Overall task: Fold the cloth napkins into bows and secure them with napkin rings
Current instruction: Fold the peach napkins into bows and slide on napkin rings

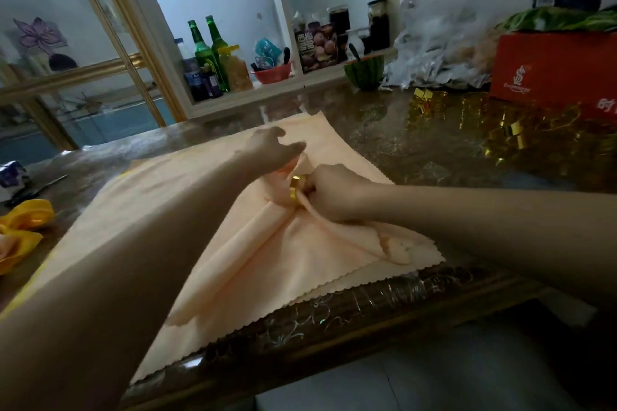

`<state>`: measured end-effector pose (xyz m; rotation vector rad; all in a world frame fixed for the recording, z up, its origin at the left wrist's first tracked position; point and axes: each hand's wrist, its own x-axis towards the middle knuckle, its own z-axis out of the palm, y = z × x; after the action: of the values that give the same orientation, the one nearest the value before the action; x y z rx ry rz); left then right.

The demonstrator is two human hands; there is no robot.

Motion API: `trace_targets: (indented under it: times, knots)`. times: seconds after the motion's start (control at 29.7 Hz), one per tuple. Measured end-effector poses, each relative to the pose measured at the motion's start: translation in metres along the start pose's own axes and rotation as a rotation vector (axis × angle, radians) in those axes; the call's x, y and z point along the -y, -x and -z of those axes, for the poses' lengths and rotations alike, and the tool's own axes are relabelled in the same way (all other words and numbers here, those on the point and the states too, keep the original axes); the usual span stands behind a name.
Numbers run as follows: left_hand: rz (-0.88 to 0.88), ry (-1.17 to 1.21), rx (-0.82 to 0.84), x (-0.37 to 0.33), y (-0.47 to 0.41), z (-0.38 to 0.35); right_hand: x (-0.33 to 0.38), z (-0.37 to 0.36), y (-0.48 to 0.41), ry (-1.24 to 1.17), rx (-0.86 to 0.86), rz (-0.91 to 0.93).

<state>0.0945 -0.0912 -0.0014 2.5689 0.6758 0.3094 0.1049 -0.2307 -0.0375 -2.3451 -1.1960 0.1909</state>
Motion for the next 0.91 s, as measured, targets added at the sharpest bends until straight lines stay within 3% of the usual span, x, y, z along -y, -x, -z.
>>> trace_targets:
  times: [0.07,0.24,0.34,0.57,0.78,0.91]
  knots:
    - [0.07,-0.044,0.085,0.005,-0.007,-0.023,0.006,-0.003,0.002,0.07,-0.008,0.003]
    - [0.073,-0.202,0.028,-0.001,-0.019,-0.028,0.002,-0.003,0.002,0.076,-0.03,-0.023]
    - [0.011,-0.119,0.07,-0.002,-0.012,-0.024,-0.005,-0.002,0.003,0.029,-0.049,-0.034]
    - [-0.212,-0.138,-0.047,-0.003,0.027,-0.001,-0.025,0.014,0.002,-0.187,-0.249,-0.087]
    - [-0.421,-0.273,-0.049,-0.003,0.064,-0.003,-0.026,0.025,0.015,-0.405,0.063,-0.017]
    - [-0.441,-0.207,-0.07,-0.001,0.071,-0.003,-0.022,0.028,0.017,-0.332,0.031,0.089]
